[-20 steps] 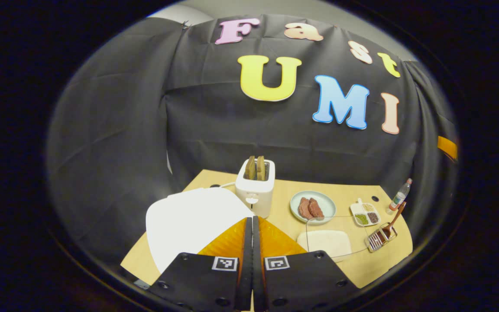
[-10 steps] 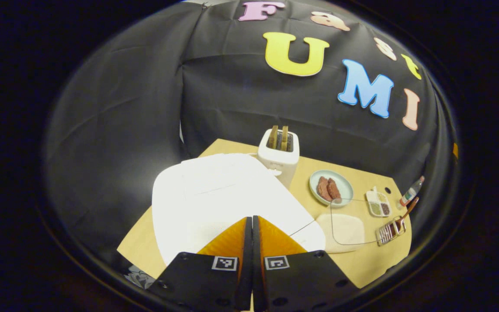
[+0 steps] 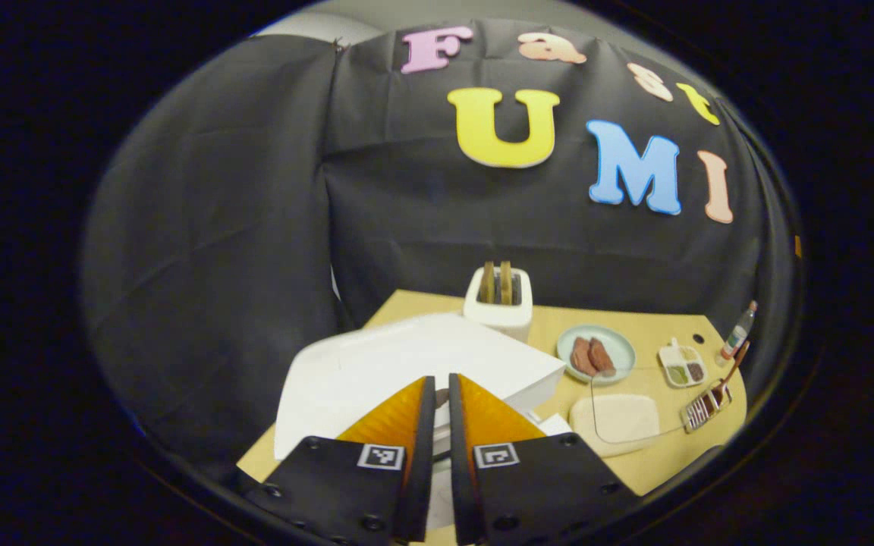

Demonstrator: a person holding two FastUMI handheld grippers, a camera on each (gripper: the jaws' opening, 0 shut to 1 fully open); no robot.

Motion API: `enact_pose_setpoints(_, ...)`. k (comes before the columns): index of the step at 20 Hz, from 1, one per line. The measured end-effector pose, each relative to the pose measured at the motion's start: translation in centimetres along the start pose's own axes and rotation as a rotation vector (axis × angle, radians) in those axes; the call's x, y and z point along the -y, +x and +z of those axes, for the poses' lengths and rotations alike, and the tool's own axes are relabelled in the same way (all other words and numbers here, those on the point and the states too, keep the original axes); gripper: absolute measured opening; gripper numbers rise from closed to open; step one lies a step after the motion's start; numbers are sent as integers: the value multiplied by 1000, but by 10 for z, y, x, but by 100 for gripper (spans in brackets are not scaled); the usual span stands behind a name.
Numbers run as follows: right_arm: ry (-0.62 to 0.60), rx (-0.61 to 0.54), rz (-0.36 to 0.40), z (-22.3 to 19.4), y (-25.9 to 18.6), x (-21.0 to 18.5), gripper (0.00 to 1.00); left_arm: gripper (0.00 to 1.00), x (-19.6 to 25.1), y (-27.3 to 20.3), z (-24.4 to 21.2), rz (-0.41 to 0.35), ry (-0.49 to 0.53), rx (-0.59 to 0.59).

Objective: Close the left gripper, press the button to open the rice cooker; take a wooden spoon from the chopstick holder with the right hand, scoop a spoonful of rice and pour it into the rice cooker, then put the wooden spoon back into the chopstick holder.

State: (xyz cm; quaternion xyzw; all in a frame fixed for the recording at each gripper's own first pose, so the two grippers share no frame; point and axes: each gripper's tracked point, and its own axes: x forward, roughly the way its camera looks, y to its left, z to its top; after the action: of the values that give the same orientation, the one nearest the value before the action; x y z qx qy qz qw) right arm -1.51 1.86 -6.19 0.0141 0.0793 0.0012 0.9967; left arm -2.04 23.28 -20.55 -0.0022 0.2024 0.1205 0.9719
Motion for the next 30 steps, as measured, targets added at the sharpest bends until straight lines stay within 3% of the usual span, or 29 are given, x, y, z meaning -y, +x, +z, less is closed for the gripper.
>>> enact_pose_setpoints(1, 1, -5, 0, -2, 0, 0, 96, 26, 0, -12, 27, 19, 7, 77)
enact_pose_setpoints(4, 4, -1, 2, -2, -3, -1, 96, 68, 15, -36, 60, -19, -10, 164)
enact_pose_setpoints(10, 0, 1, -11, -4, -3, 7, 96, 76, 42, -69, 101, -50, 1, 328)
enact_pose_setpoints(11, 0, 1, -16, -6, -3, 9, 96, 81, 50, -74, 104, -64, 1, 341)
enact_pose_setpoints(16, -5, -4, -38, -14, -1, 19, 96, 77, 91, -91, 116, -155, -25, 377)
enact_pose_setpoints(18, -2, -2, -42, -16, 1, 22, 96, 84, 104, -95, 120, -175, -21, 394)
enact_pose_setpoints(21, 1, 6, -52, -21, 4, 31, 96, 84, 121, -99, 123, -207, -28, 403)
enact_pose_setpoints(23, -3, 3, -63, -28, 8, 39, 96, 94, 127, -98, 122, -218, -30, 398)
enact_pose_setpoints(24, -1, -2, -69, -33, 11, 45, 96, 90, 132, -97, 120, -231, -31, 391)
enact_pose_setpoints(27, 30, -34, -94, -53, 20, 62, 96, 99, 138, -96, 112, -247, -20, 368)
enact_pose_setpoints(30, 45, -89, -114, -84, 34, 79, 96, 95, 144, -96, 105, -246, 0, 345)
